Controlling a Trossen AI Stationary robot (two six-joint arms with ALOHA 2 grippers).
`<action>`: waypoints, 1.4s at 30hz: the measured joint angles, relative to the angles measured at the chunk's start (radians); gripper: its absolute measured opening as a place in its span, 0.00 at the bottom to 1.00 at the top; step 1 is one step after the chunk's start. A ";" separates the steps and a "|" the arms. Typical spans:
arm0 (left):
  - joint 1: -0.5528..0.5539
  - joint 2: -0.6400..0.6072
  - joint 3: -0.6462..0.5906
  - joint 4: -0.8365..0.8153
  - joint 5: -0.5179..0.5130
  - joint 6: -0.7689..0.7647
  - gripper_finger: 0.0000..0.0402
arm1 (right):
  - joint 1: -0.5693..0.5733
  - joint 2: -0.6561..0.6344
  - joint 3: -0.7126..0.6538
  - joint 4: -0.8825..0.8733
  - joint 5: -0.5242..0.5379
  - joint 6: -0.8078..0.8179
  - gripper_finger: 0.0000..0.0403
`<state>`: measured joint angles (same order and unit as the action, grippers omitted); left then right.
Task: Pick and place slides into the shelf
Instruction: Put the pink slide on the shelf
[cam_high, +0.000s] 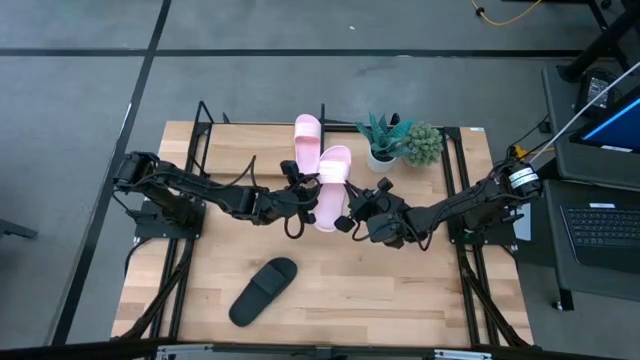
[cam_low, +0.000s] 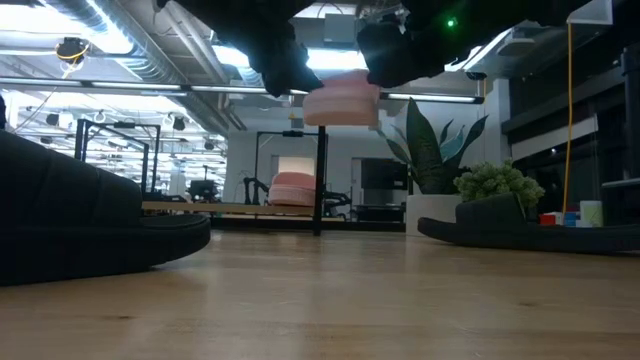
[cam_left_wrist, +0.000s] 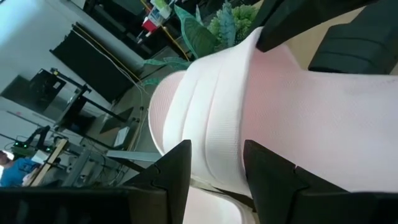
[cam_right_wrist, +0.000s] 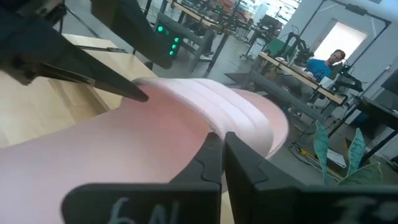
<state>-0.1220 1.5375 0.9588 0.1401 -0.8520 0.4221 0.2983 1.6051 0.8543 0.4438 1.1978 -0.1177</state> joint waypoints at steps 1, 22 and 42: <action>0.002 0.000 0.000 0.000 0.000 0.000 0.35 | 0.000 0.000 0.000 0.001 -0.009 0.000 0.02; 0.012 0.000 0.000 0.000 -0.001 0.007 0.09 | 0.000 0.000 0.000 0.024 -0.039 -0.026 0.02; 0.012 0.000 -0.001 -0.003 -0.035 0.010 0.01 | 0.010 -0.001 0.001 0.025 -0.055 -0.104 0.24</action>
<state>-0.1097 1.5372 0.9581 0.1372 -0.8874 0.4320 0.3079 1.6043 0.8551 0.4690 1.1423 -0.2216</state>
